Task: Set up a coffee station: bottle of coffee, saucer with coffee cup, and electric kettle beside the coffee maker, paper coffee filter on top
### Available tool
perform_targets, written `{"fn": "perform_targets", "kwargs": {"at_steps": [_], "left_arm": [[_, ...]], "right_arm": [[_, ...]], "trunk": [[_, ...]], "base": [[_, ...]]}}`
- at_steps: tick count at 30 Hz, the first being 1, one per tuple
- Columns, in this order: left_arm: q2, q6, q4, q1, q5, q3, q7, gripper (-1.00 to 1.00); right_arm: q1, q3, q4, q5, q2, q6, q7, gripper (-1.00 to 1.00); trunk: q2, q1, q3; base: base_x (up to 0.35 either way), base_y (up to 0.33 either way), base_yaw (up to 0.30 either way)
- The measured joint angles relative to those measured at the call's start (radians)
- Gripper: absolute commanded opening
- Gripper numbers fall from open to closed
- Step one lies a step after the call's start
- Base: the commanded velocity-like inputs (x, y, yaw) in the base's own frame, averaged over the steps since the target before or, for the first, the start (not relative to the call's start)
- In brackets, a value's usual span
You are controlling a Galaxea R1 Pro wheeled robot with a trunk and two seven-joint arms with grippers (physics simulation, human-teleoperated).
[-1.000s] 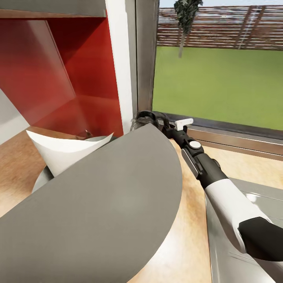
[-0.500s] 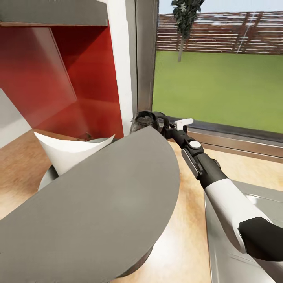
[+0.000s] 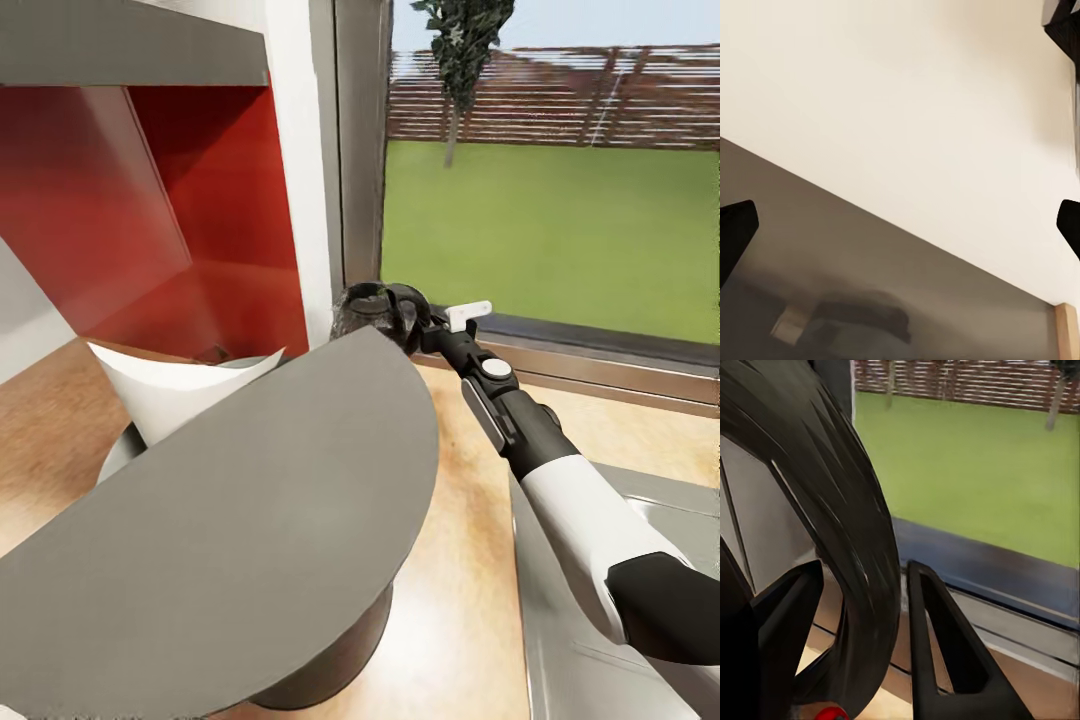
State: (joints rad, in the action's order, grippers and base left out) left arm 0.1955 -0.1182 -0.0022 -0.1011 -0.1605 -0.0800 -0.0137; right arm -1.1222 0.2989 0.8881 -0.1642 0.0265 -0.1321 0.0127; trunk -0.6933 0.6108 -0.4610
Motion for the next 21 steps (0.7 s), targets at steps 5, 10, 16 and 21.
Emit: {"fn": "perform_targets", "kwargs": {"at_steps": [5, 10, 16, 21], "left_arm": [[-0.001, 0.0, 0.0, 0.0, 0.0, 0.001, 0.0, 1.0], [-0.001, 0.0, 0.0, 0.0, 0.0, 0.001, 0.0, 1.0], [0.001, 0.0, -0.001, 0.0, 0.0, 0.001, 0.0, 1.0], [0.0, 0.0, -0.001, 0.0, 0.0, 0.001, 0.0, 1.0]], "right_arm": [[0.0, 0.0, 0.0, 0.0, -0.001, 0.0, 0.0, -1.0], [0.0, 0.001, 0.0, 0.0, 0.0, 0.0, 0.0, -1.0], [0.004, 0.002, 0.003, 0.001, -0.005, -0.002, -0.004, -1.0], [0.008, 0.002, 0.005, -0.001, 0.0, -0.004, -0.004, -1.0]], "trunk": [[0.0, 0.0, 0.006], [0.0, 0.0, 0.007], [0.0, 0.0, 0.007], [0.0, 0.0, 0.007]], "base": [[0.0, 0.0, -0.037], [0.0, 0.0, -0.003], [0.0, 0.0, 0.0], [0.0, 0.0, 0.0]]}}
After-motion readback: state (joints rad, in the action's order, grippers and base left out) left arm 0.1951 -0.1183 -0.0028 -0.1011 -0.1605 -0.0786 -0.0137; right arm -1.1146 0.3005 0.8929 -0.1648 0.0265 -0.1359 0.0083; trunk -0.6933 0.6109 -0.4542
